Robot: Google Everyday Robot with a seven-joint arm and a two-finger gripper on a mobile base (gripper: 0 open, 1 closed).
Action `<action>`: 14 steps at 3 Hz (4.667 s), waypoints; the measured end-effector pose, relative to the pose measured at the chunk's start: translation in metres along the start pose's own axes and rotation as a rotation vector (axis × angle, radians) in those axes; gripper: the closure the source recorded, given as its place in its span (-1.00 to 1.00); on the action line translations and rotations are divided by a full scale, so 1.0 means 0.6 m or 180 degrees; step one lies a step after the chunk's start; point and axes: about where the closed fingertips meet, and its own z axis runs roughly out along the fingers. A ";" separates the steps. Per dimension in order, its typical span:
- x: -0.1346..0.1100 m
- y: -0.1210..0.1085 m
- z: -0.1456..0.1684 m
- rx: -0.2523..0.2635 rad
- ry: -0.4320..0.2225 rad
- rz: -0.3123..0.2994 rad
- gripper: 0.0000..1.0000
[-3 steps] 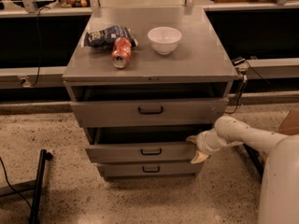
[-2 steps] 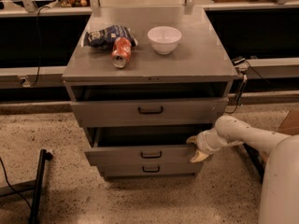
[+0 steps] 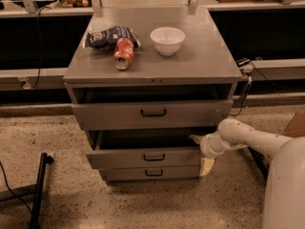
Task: Open middle drawer
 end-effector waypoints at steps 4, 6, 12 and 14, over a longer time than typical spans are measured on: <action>-0.012 0.089 0.004 -0.0341 0.0107 0.0220 -0.15; -0.034 0.099 -0.005 -0.0400 0.0051 0.0159 -0.41; -0.064 0.076 -0.035 -0.0513 0.0170 0.0226 -0.65; -0.089 0.008 -0.097 -0.0421 0.0117 0.0215 -0.04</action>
Offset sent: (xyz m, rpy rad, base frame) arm -0.0246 -0.0113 -0.0128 -0.0692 0.0935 -0.0424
